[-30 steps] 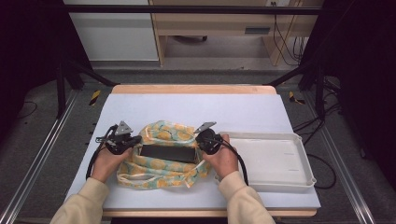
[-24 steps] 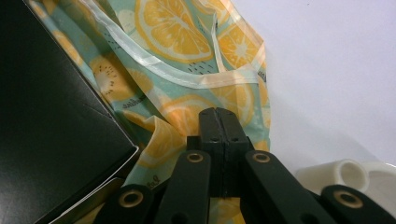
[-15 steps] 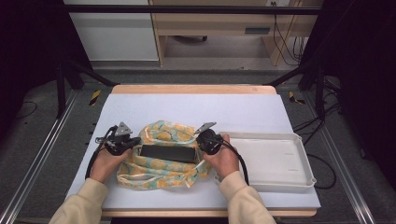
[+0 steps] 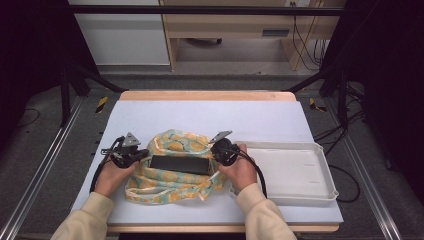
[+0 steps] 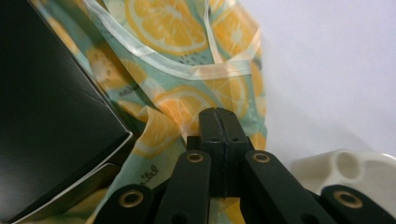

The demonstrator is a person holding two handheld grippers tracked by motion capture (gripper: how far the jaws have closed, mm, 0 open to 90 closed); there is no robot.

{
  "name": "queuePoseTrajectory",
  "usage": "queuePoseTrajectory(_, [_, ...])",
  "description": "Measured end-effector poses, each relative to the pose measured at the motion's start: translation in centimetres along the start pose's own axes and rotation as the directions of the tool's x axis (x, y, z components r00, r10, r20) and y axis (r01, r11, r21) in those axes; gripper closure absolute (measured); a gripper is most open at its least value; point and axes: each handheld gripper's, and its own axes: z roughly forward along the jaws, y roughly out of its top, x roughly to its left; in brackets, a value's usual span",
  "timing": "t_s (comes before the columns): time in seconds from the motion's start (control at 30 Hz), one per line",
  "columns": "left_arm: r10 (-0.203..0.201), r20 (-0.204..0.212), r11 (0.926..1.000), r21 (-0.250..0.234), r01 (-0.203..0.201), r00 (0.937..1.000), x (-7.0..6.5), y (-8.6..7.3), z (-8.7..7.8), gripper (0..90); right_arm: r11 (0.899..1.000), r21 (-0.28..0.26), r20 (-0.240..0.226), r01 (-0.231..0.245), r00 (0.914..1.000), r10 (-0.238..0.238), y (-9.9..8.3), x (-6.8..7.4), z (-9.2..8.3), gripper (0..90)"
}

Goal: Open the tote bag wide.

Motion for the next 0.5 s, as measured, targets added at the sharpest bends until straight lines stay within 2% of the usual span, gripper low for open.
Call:
queuePoseTrajectory(0.13, [-0.005,-0.018,0.9977,-0.067,0.004,0.9998,-0.3,0.2,-2.0,90.0,0.995,-0.097,0.007,-0.024,0.9997,0.024,0.0,0.0,-2.2,90.0])
queuePoseTrajectory(0.2, [-0.025,-0.024,0.9927,-0.119,0.022,0.9994,-0.6,0.2,-3.4,90.0,0.99,-0.138,0.009,-0.031,0.9994,0.032,-0.2,0.3,-3.3,90.0])
queuePoseTrajectory(0.33, [-0.025,-0.012,0.9825,-0.185,0.022,0.9996,-2.2,0.1,-6.1,90.0,0.977,-0.207,0.002,-0.05,0.9987,0.051,-0.8,1.0,-5.4,90.0])
queuePoseTrajectory(0.4, [-0.015,-0.003,0.9806,-0.195,0.015,0.9999,-3.3,-0.1,-6.8,90.0,0.969,-0.241,-0.006,-0.056,0.9984,0.057,-1.3,1.4,-6.2,90.0])
queuePoseTrajectory(0.5, [0.009,0.007,0.9825,-0.186,-0.008,0.9999,-4.7,-0.5,-6.7,90.0,0.955,-0.288,-0.019,-0.073,0.9974,0.07,-2.4,2.3,-7.1,90.0])
